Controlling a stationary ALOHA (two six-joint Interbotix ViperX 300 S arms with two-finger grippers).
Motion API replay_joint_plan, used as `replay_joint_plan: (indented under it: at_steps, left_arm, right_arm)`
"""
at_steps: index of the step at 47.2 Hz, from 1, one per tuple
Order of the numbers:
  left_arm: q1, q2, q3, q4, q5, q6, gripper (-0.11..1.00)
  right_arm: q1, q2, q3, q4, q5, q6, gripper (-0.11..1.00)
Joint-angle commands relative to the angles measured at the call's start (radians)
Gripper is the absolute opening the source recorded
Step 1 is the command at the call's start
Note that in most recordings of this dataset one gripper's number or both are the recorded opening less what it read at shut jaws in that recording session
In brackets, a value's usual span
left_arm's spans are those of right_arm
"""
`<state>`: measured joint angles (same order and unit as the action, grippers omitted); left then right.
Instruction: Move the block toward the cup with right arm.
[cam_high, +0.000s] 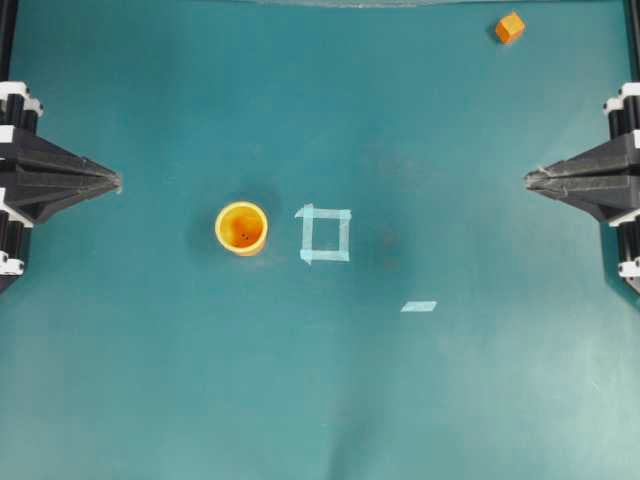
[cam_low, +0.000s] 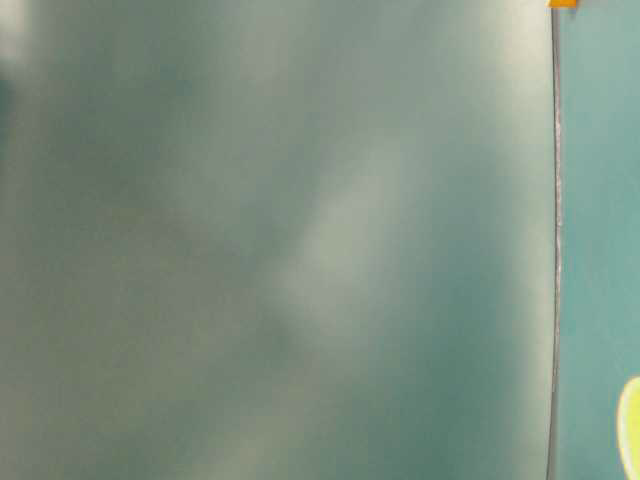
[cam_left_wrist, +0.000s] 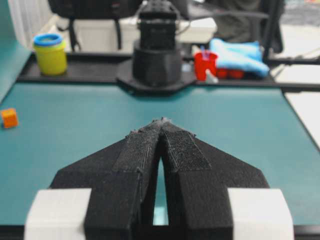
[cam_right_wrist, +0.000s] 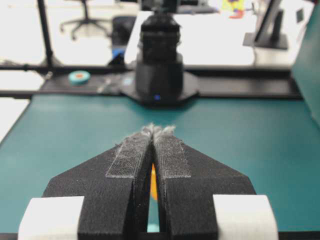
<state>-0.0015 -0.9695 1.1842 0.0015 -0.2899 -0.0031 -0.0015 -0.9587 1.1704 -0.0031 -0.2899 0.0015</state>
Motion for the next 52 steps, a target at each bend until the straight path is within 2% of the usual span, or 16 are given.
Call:
replay_joint_plan:
  at_steps: [1,18,39,49,52]
  left_arm:
    - [0.008,0.006,-0.028,0.012,0.000,0.011,-0.01]
    - [0.008,0.006,-0.028,0.014,0.014,0.011,0.00]
    - [0.008,0.006,-0.028,0.014,0.025,0.009,0.00]
    - [0.008,0.006,-0.028,0.014,0.025,0.009,0.00]
    - [0.008,0.006,-0.028,0.014,0.025,0.008,0.00]
  right_arm:
    - [-0.008,0.002,-0.021,0.000,-0.002,-0.002,0.00]
    - [-0.043,0.009,-0.109,0.008,0.186,0.006,0.00]
    - [-0.210,0.069,-0.172,0.015,0.420,0.057,0.00]
    - [-0.265,0.098,-0.190,0.012,0.474,0.057,0.01]
    - [-0.281,0.109,-0.190,0.011,0.482,0.057,0.06]
